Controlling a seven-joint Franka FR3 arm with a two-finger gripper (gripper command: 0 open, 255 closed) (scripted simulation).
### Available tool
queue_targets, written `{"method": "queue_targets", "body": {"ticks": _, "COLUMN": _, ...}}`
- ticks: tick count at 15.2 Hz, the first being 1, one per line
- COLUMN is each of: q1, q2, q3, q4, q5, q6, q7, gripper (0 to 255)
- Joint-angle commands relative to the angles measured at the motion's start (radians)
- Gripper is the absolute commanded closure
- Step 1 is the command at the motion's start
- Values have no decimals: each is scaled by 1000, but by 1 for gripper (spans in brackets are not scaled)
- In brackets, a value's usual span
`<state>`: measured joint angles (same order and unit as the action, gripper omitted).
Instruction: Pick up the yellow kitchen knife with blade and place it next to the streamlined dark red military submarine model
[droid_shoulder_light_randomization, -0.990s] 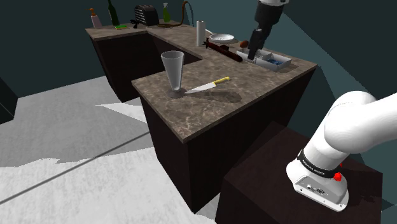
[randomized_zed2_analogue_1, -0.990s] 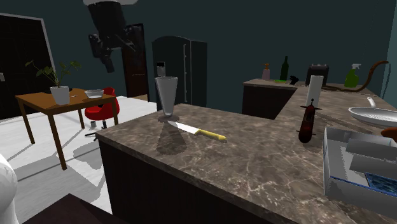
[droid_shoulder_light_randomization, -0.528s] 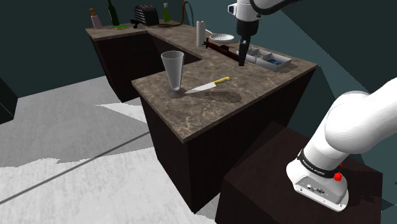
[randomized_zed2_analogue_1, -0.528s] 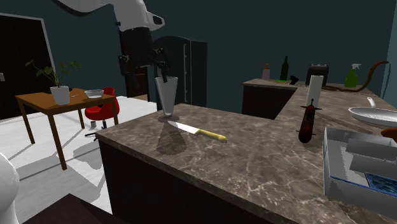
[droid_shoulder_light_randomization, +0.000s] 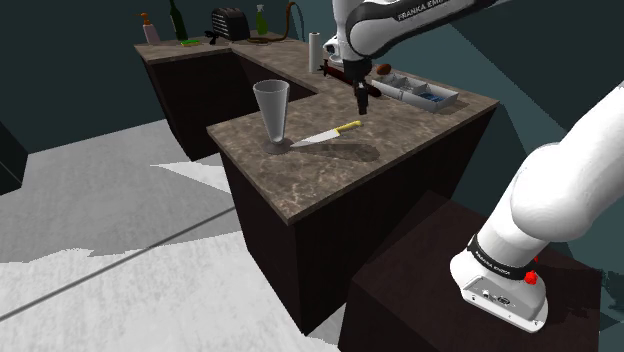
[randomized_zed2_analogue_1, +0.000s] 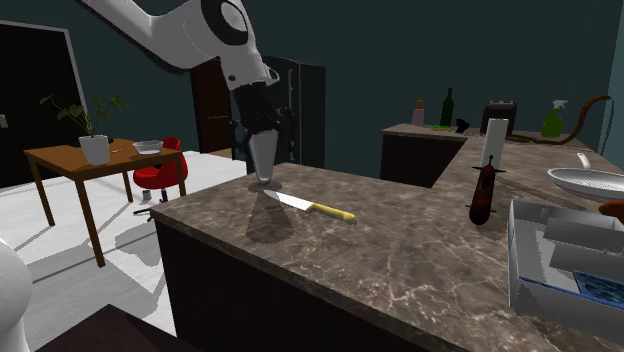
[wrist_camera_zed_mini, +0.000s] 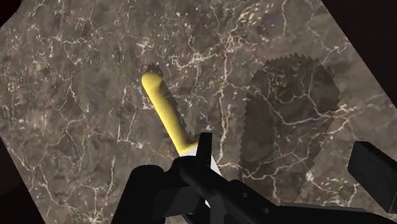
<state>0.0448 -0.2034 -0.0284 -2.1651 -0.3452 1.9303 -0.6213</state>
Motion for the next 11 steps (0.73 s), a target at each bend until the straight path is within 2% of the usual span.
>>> {"method": "queue_targets", "body": {"ticks": 1, "q1": 4, "q2": 89, "q3": 2, "q4": 45, "q5": -39, "q6": 25, "q7": -54, "gripper": 0}}
{"method": "queue_targets", "body": {"ticks": 11, "q1": 22, "q2": 469, "q3": 14, "q4": 253, "q5": -250, "q6": 117, "q7": -278, "gripper": 0}}
